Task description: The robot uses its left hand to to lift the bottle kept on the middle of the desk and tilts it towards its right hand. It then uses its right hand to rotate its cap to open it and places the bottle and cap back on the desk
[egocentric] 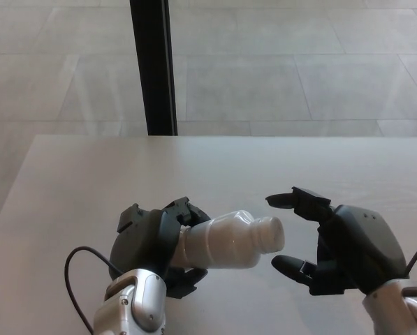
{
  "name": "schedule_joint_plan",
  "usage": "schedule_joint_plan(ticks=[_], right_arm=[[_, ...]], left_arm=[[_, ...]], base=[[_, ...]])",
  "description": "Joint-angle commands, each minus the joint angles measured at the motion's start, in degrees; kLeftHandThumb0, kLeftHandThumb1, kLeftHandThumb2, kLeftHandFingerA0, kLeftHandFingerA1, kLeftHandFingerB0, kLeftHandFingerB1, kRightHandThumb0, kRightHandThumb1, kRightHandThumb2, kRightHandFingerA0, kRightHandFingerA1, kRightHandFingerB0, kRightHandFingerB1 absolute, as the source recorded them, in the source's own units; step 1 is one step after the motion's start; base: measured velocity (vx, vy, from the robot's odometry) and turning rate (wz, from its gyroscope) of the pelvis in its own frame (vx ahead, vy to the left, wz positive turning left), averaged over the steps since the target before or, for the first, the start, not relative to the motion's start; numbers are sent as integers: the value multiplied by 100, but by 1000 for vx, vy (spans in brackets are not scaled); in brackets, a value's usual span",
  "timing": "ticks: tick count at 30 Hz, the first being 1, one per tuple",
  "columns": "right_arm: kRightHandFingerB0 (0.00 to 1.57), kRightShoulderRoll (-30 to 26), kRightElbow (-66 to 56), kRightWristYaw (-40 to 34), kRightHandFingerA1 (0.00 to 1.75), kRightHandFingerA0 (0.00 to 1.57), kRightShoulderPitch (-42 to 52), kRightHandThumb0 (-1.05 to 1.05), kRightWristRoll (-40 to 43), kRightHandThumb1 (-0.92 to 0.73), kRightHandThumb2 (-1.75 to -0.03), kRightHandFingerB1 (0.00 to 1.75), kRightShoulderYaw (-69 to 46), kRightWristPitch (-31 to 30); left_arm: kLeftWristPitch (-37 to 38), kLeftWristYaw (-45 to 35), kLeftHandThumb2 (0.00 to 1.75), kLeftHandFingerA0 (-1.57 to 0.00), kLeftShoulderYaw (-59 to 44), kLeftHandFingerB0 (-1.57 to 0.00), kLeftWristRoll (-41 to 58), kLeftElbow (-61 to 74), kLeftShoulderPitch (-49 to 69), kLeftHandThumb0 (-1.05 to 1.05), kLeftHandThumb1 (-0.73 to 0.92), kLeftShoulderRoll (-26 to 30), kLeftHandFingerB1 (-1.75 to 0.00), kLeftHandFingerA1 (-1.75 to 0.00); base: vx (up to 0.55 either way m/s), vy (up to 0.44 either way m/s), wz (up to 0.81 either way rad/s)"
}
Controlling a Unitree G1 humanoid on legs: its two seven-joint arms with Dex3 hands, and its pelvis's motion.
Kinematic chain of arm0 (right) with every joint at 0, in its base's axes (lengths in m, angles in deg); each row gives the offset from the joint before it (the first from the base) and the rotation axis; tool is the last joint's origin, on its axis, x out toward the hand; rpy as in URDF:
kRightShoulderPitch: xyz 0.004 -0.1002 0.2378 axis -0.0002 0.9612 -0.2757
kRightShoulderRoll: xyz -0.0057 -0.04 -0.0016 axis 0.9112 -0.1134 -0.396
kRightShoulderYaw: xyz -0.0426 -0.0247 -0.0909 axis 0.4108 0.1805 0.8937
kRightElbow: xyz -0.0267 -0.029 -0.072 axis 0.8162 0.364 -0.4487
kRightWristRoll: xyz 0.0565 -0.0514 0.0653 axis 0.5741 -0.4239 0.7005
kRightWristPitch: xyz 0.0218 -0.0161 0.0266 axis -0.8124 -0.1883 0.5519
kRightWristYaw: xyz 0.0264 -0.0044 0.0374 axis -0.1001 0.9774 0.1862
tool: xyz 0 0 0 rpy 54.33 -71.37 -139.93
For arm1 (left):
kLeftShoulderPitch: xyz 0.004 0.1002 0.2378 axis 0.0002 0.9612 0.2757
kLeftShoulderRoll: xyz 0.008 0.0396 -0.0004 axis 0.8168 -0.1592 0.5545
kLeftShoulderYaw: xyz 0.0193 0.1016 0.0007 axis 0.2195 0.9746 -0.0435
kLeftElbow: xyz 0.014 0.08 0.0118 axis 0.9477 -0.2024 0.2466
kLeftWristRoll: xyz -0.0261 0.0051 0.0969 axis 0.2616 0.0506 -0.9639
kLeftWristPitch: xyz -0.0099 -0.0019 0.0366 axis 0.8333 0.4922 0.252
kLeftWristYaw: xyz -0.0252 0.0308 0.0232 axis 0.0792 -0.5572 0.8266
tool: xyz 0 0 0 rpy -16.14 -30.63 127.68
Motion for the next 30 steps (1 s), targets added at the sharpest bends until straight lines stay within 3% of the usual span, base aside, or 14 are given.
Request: schedule_joint_plan(ticks=[1, 3, 5, 7, 11, 12, 14, 16, 21, 22, 23, 27, 29, 30], right_arm=[[46, -1, 16, -131, 135, 106, -19, -56, 62, -61, -59, 46, 40, -51], [47, 2, 10, -160, 136, 107, -15, -55, 64, -60, -59, 48, 55, -39], [47, 17, -28, -183, 135, 107, -9, -55, 32, -61, -59, 47, 83, -60], [47, 3, -15, -190, 135, 107, -21, -55, 23, -61, -59, 47, 97, -45], [49, -21, -46, -211, 142, 101, -39, -40, 183, -70, -64, 52, 40, 110], [50, -31, -41, -233, 143, 103, -46, -38, 186, -71, -61, 52, 38, 150], [50, -39, -11, -289, 144, 103, -63, -38, 184, -71, -61, 53, 39, 224], [50, -31, -22, -297, 147, 102, -78, -38, 181, -72, -61, 53, 43, 226], [54, -42, -1, -375, 165, 95, -80, -31, 229, -71, -66, 57, 37, 367], [55, -28, 8, -398, 166, 94, -76, -30, 240, -71, -66, 57, 30, 375], [57, -22, 12, -417, 169, 95, -73, -28, 238, -72, -66, 58, 28, 378], [62, -25, 69, -504, 171, 97, -87, -27, 234, -75, -68, 64, 21, 452], [62, -12, 50, -508, 171, 95, -73, -26, 225, -75, -68, 66, 28, 429], [65, -2, 59, -559, 170, 94, -69, -29, 192, -75, -67, 67, 45, 446]], left_arm=[[-121, -81, 70, -80, 5, -73, -58, -76, 8, 0, 77, 28, -87, -147], [-121, -75, 70, -80, 10, -75, -65, -73, 8, -1, 77, 29, -99, -158], [-116, -71, 78, -75, -1, -68, -52, -55, 20, 1, 73, 21, -77, -145], [-138, -78, 78, -75, -10, -68, -45, -50, 28, 1, 73, 14, -77, -145], [-96, -45, 70, -80, -31, -73, -27, -105, 19, 0, 77, 11, -88, -149], [-80, -31, 79, -73, -48, -73, -6, -114, 22, 2, 74, -6, -106, -167], [-83, -32, 78, -73, -59, -74, -3, -101, 22, 2, 74, -18, -107, -168], [-73, -16, 70, -80, -47, -73, -30, -108, 18, 0, 77, -18, -92, -151], [-28, -22, 80, -74, -39, -76, -15, -151, 9, 2, 75, -8, -117, -172], [-42, -15, 70, -78, -41, -73, -19, -158, 5, -1, 79, -15, -116, -165], [-38, -2, 70, -78, -40, -73, -28, -170, 3, 0, 78, -16, -96, -150], [-3, -18, 77, -71, -71, -71, -8, -166, -26, 1, 73, 2, -86, -148], [47, 15, 77, -74, -50, -73, -36, -183, -29, 1, 73, 25, -93, -152], [-31, -7, 70, -77, -55, -73, -39, -181, -48, -1, 79, 6, -112, -163]], base=[[0, 0, 0], [0, 0, 0], [0, 0, 0], [0, 0, 0], [0, 0, 0], [0, 0, 0], [0, 0, 0], [0, 0, 0], [0, 0, 0], [0, 0, 0], [0, 0, 0], [0, 0, 0], [0, 0, 0], [0, 0, 0]])
